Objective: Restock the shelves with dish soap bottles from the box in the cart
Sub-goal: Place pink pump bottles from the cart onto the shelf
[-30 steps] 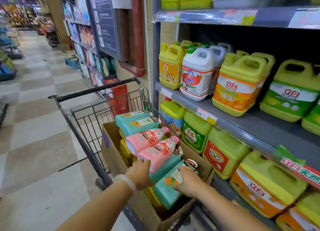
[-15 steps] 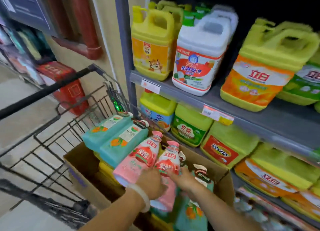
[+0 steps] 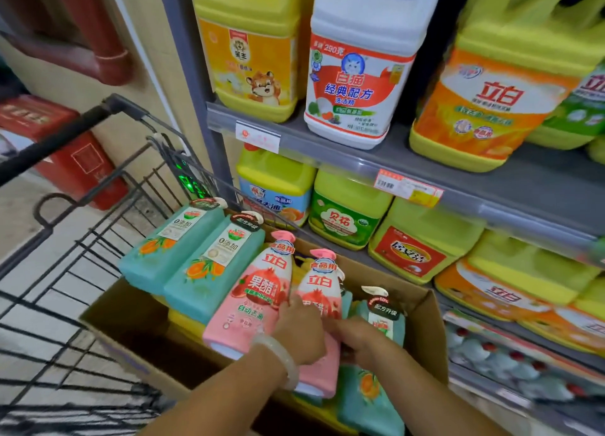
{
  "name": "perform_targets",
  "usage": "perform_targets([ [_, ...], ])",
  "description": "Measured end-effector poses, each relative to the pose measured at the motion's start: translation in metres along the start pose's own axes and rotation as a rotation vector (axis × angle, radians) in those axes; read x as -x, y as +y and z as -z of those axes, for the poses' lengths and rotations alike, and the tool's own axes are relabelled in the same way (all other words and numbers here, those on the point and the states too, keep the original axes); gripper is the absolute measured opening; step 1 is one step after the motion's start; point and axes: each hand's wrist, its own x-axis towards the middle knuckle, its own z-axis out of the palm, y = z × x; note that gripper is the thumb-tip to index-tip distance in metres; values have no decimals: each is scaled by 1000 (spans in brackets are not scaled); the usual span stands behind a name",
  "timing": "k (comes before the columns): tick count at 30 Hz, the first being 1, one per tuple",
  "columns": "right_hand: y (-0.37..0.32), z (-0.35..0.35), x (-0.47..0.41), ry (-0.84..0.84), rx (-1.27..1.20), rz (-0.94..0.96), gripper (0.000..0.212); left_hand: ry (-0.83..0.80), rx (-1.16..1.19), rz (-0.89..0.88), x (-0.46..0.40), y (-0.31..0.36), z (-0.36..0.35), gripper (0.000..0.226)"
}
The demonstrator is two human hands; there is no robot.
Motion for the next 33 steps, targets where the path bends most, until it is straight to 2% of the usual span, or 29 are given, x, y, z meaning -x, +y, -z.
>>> perform_targets([
  [2,2,-2,2,21,-30,25,23,19,54,-28,0,-5,1,67],
  [6,14,-1,9,60,-160,67,30,-50,306,1,-1,-10,-3,92],
  [7,19,1,12,72,-181,84,31,-72,373,13,-2,-11,-4,90],
  [10,29,4,23,90,-232,127,38,-199,716,29,-4,-22,-11,60],
  [12,37,12,30,99,-255,162,40,-276,889,11,3,-23,-12,49],
  [16,47,41,58,94,-220,306,39,-261,924,-38,15,2,-11,56],
  [18,54,65,77,134,-201,383,43,-209,918,-61,26,26,-5,62],
  [20,63,94,99,143,-195,450,46,-167,900,-81,39,56,0,78],
  [23,86,147,136,166,-224,532,71,-64,925,-196,64,120,-1,58],
  [24,97,166,150,188,-229,563,75,-34,921,-224,74,146,-3,58],
  [29,164,274,222,309,-272,692,66,33,855,-391,94,271,-42,102],
  [33,235,358,278,437,-341,753,62,-2,793,-567,115,386,-77,99],
])
